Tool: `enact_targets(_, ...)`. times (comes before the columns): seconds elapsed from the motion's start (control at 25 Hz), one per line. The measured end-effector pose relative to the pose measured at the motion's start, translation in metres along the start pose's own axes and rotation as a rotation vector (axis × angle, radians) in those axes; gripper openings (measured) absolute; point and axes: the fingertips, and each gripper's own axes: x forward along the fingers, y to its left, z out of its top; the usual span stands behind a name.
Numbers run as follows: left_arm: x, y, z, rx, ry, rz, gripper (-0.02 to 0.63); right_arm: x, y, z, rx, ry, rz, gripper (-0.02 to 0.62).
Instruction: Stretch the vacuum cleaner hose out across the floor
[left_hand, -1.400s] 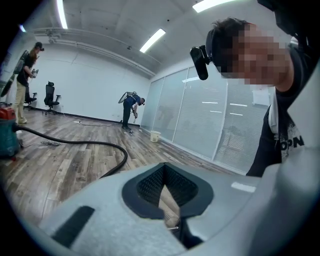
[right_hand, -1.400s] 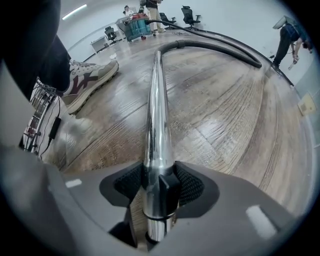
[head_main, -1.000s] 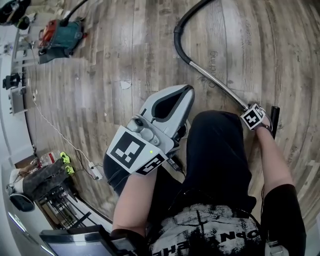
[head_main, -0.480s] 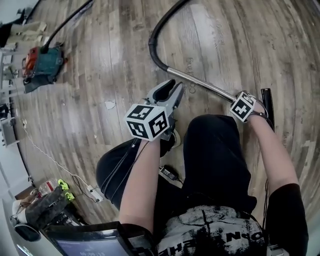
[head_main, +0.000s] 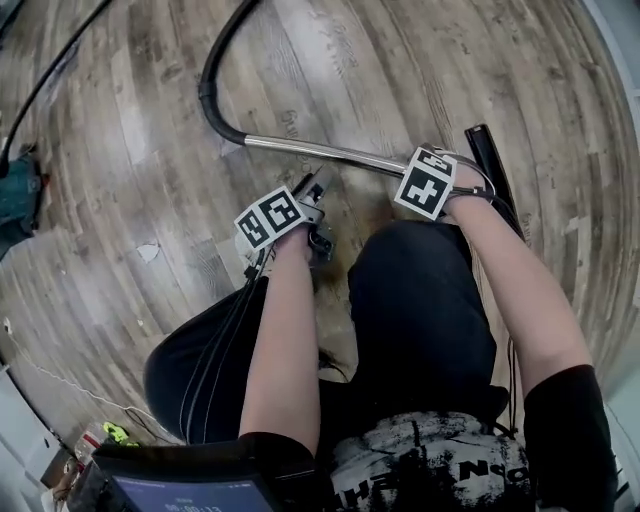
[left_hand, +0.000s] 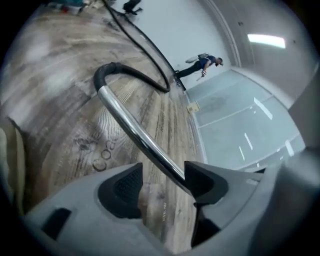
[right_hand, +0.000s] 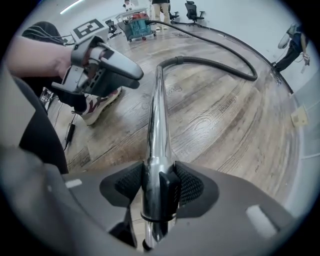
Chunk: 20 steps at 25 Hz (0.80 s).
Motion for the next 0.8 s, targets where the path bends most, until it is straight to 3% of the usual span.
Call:
enact_targets(0.16, 0.032, 0.003, 0.008, -0.186, -0.069, -0.073, 0.276, -0.017, -0.007, 0.003, -0.006, 0.02, -0.015, 0.202)
enact_targets(0.4, 0.069, -0.011, 0.034, -0.366, -0.154, -0.161, 0.31, -0.032, -0.008, 0.017, -0.02, 0.01, -0.05, 0.202)
enact_targets(0.52, 0.083, -0.015, 0.032, -0.399, -0.15, -0.203, 0.285, -0.039, 0.001, 0.026, -0.025, -0.012, -0.049, 0.202)
enact_targets(0.56, 0.085, -0.017, 0.035, -0.421, -0.162, -0.221, 0.242, -0.04, 0.004, 0.028, -0.025, -0.018, -0.047, 0.202)
enact_targets(0.64, 0.088, -0.021, 0.041, -0.486, -0.194, -0.25, 0.176, -0.041, 0.005, 0.031, -0.019, -0.03, -0.045, 0.202)
enact_targets(0.8, 0.09, -0.031, 0.039, -0.593, -0.223, -0.28, 0.135, -0.042, 0.004, 0.025, 0.018, -0.04, -0.018, 0.204)
